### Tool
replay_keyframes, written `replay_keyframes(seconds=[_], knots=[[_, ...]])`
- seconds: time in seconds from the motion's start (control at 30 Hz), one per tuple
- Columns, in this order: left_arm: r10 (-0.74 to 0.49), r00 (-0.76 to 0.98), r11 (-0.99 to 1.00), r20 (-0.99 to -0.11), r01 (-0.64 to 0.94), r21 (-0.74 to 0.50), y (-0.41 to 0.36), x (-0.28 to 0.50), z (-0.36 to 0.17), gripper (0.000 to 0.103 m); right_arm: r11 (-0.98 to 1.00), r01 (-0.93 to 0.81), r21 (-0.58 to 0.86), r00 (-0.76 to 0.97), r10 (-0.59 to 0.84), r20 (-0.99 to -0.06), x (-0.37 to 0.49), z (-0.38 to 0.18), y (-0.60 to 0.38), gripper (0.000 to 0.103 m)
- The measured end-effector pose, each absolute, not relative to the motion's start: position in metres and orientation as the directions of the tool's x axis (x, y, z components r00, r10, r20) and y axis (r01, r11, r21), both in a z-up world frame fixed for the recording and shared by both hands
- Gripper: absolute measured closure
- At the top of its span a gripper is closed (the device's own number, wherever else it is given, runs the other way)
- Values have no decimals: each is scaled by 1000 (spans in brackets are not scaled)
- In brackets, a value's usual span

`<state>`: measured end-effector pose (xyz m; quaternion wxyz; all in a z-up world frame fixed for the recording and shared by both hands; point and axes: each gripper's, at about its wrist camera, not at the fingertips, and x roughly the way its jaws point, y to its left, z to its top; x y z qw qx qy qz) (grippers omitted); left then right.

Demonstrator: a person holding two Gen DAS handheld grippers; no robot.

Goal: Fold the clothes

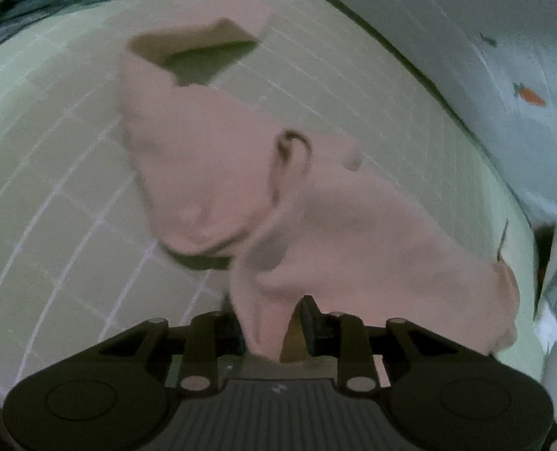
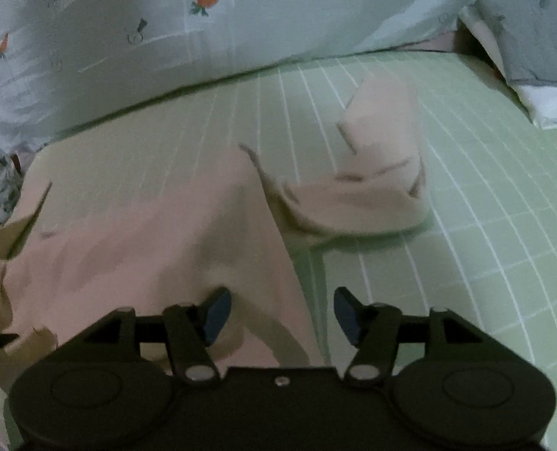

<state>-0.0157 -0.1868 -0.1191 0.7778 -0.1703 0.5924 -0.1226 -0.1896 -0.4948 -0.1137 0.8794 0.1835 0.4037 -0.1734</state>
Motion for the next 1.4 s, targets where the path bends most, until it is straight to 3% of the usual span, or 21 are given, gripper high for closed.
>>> replay_keyframes(seconds=[0.07,0.13,0.2,0.23,0.53,0.63,0.7,0.77,0.9,1.07,1.1,1.13,1.17,1.2,1.27,1.4], knots=[[-389,261,916,-883,7,-402,-193,-6,-121,77,873,444,202,609,-129,-782,-181,-117,-499,47],[-394,254,916,-883,22,-402,-199,6,-122,79,872,433,229,598,-88,-796,-171,-123,-503,58],[-390,251,918,-886,35,-394,-206,19,-123,82,880,416,228,580,-64,-812,-160,-129,-505,78],[-391,255,918,-884,44,-394,-210,27,-123,85,887,407,216,574,-64,-816,-153,-130,-506,82],[-417,304,909,-857,113,-402,-255,128,-117,88,899,409,157,588,-128,-798,-72,-129,-534,95],[-402,345,915,-848,139,-378,-262,142,-100,81,869,466,165,605,-177,-776,-56,-115,-551,91],[-395,350,919,-849,147,-367,-261,134,-92,69,862,476,176,613,-181,-769,-59,-108,-556,66],[-392,337,920,-856,127,-372,-258,119,-92,63,855,486,179,615,-189,-766,-72,-106,-556,56],[-401,293,914,-868,67,-399,-249,97,-102,62,825,516,232,578,-136,-805,-103,-120,-546,46],[-403,286,915,-869,102,-391,-252,91,-105,64,826,504,252,569,-98,-816,-115,-131,-538,44],[-397,289,918,-871,113,-380,-256,92,-106,64,833,492,252,570,-90,-817,-115,-130,-537,47],[-387,292,922,-875,122,-368,-259,91,-108,71,841,480,249,570,-83,-817,-113,-131,-535,48],[-374,293,927,-880,125,-352,-259,91,-111,91,854,463,236,568,-82,-819,-112,-131,-533,57],[-364,289,931,-885,126,-342,-259,89,-114,94,873,440,212,564,-85,-822,-110,-131,-530,75],[-369,296,929,-881,122,-348,-256,91,-115,98,895,406,185,562,-85,-823,-108,-131,-528,99],[-428,355,904,-831,162,-396,-229,79,-84,99,884,417,212,623,-109,-775,-121,-116,-538,99]])
